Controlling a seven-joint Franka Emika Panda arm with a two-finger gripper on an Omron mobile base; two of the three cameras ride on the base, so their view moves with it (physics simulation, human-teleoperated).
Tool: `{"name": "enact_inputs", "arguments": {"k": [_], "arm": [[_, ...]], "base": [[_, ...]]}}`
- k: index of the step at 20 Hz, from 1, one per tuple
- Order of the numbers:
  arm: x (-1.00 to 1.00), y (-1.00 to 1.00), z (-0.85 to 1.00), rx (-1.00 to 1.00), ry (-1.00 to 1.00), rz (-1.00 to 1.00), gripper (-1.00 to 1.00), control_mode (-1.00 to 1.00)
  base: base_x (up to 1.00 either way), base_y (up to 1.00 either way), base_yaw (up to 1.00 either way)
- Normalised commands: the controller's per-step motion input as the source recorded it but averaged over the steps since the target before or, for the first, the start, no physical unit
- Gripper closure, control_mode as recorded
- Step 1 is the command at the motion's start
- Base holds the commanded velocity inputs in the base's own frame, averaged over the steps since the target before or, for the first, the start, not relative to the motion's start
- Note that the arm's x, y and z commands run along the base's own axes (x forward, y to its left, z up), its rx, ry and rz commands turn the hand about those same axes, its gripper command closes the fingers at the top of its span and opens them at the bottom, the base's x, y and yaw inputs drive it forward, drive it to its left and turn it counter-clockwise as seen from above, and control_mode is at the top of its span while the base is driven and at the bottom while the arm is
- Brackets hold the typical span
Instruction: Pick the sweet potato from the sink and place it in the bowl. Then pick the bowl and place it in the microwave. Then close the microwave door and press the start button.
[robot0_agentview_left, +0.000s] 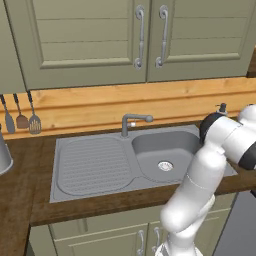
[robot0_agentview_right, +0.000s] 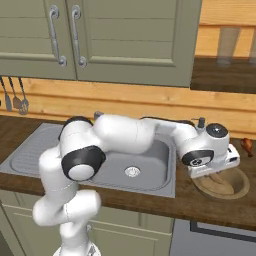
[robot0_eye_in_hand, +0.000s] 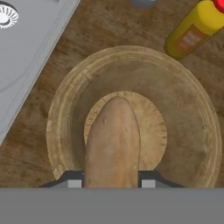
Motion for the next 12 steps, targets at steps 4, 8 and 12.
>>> {"name": "enact_inputs", "arguments": {"k": [4,8,12], "arm": [[0.02,-0.19,-0.4,-0.04,0.0,0.0,1.0,-1.0],[0.02,-0.19,-0.06,-0.01,0.0,0.0,-1.0,-1.0],[0.0,-0.05,0.0,0.0,0.0,0.0,-1.0,-1.0]], "base": [[0.0,0.0,0.0],[0.0,0.0,0.0],[0.0,0.0,0.0]]}}
